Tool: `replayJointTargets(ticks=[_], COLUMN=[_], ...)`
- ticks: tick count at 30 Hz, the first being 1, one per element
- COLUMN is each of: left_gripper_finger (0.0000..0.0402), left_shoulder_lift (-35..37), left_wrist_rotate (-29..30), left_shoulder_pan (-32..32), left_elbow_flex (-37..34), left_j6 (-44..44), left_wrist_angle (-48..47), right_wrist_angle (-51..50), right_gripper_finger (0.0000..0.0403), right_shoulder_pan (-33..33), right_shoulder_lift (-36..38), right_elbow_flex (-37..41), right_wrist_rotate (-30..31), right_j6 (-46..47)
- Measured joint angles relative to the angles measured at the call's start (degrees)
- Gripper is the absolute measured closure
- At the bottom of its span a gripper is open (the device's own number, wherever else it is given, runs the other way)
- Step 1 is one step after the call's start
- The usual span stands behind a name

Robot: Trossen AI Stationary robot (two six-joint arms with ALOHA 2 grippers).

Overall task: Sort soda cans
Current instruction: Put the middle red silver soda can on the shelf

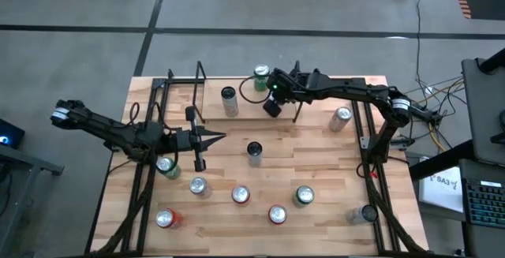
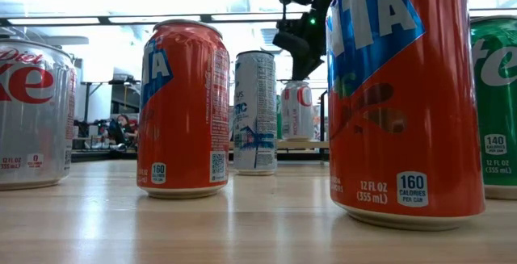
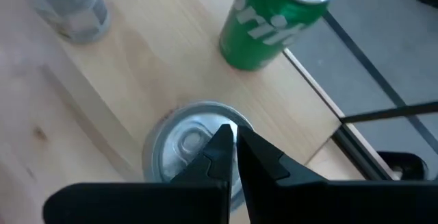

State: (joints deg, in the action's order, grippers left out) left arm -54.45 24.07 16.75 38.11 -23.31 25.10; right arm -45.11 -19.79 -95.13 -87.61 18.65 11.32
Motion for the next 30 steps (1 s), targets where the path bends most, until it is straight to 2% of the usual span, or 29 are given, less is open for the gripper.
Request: replayJointTargets(ticks=[13, 20, 24, 30], left_gripper_finger=[0.0401, 0.0401, 0.0401, 0.0401], left_shoulder_lift=[0.01, 0.01, 0.01, 0.01], left_wrist_rotate=[-0.01, 0.00, -0.01, 0.00], left_shoulder_pan=[0.00, 0.01, 0.02, 0.02], left_elbow_flex=[0.00, 0.00, 0.00, 0.00], left_j6=[0.00, 0.00, 0.00, -0.20], left_wrist_angle=[0.00, 0.00, 0.00, -0.13], right_wrist_angle=[-5.71, -8.87, -12.37, -13.14], right_gripper_finger=[0.0390, 0.0390, 0.0390, 0.0390], right_shoulder_pan=[0.02, 0.04, 0.20, 1.29], right_shoulder_lift=[0.15, 0.13, 0.17, 0.06], right_elbow_flex=[-0.72, -5.04, -7.63, -7.27], right_wrist_rotate=[1.79, 1.12, -0.17, -2.68], right_j6=[11.63, 11.13, 7.69, 6.69])
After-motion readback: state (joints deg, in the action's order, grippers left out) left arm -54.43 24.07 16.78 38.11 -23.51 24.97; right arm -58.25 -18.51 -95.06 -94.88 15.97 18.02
